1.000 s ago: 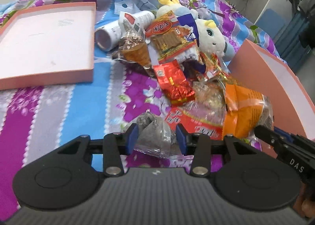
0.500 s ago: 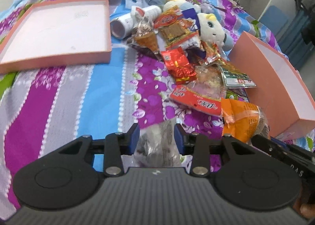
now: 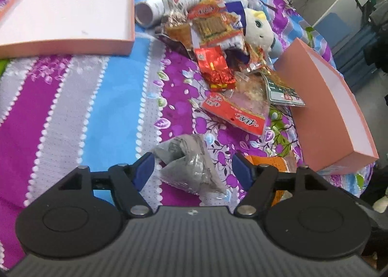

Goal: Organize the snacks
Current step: 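Grasp the silver foil candy with the left tool while the right tool grasps the orange-and-clear snack bag, then lift the foil candy with the left tool while the right tool lifts the orange bag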

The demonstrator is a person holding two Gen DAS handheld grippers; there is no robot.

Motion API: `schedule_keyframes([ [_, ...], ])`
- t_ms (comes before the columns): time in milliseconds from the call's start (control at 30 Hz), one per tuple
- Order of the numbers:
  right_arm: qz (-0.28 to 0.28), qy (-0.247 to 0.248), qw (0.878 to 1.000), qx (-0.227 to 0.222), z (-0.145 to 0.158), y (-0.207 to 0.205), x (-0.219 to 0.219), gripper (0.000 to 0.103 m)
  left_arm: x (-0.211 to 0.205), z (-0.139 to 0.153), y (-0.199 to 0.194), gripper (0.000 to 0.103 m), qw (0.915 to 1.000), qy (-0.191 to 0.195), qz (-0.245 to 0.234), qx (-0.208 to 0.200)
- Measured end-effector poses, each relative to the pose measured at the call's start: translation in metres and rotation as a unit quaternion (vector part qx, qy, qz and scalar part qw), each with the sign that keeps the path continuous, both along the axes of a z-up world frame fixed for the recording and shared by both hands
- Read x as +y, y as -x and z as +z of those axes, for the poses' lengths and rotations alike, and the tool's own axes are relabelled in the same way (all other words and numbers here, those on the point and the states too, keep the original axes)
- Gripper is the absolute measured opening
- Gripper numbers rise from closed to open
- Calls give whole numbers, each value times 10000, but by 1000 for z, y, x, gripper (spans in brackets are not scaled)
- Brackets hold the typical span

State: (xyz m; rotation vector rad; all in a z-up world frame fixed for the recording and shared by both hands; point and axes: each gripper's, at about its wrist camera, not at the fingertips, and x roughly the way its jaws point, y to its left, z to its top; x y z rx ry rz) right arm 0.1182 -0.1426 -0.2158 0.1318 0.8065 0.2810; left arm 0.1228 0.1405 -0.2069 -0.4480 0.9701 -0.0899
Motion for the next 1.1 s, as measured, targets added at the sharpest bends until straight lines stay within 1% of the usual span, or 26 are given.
schedule_keyframes([
  [133, 78, 181, 9997, 167, -13, -10, 9, 80, -4, -8, -12, 75, 9997, -68, -210, 74],
  [200, 162, 177, 9994, 242, -20, -13, 12, 80, -7, -13, -17, 75, 9994, -47, -324, 132],
  [300, 146, 286, 9990, 307, -29, -16, 14, 80, -13, -20, -24, 74, 9988, -97, -440, 216],
  [400, 174, 300, 9990, 267, -32, -16, 14, 79, -18, -25, -29, 73, 9983, -173, -505, 230],
  [433, 184, 313, 9990, 246, -32, -15, 14, 74, -20, -26, -30, 70, 9981, -200, -529, 224],
  [467, 195, 323, 9990, 235, -33, -16, 14, 67, -22, -27, -31, 66, 9978, -253, -573, 221],
  [500, 206, 331, 9990, 222, -33, -15, 14, 64, -25, -28, -33, 62, 9973, -341, -608, 243],
  [533, 219, 327, 9990, 204, -32, -15, 14, 63, -28, -30, -34, 60, 9967, -418, -632, 284],
  [567, 227, 331, 9990, 200, -31, -16, 14, 61, -29, -32, -34, 57, 9967, -424, -625, 299],
  [633, 232, 297, 9991, 178, -29, -16, 13, 59, -31, -33, -32, 52, 9967, -462, -592, 307],
  [700, 238, 329, 9991, 97, -24, -14, 12, 58, -33, -30, -30, 49, 9963, -572, -592, 239],
  [767, 228, 387, 9990, -9, -18, -11, 10, 58, -33, -26, -27, 45, 9965, -571, -559, 228],
  [867, 214, 415, 9988, -151, -5, -5, 7, 58, -35, -15, -21, 44, 9966, -595, -548, 122],
  [967, 131, 460, 9984, -308, 10, 2, 2, 58, -39, 1, -11, 44, 9968, -613, -512, -51],
  [1100, 59, 436, 9978, -495, 30, 14, -5, 58, -46, 31, 7, 44, 9962, -620, -522, -307],
])
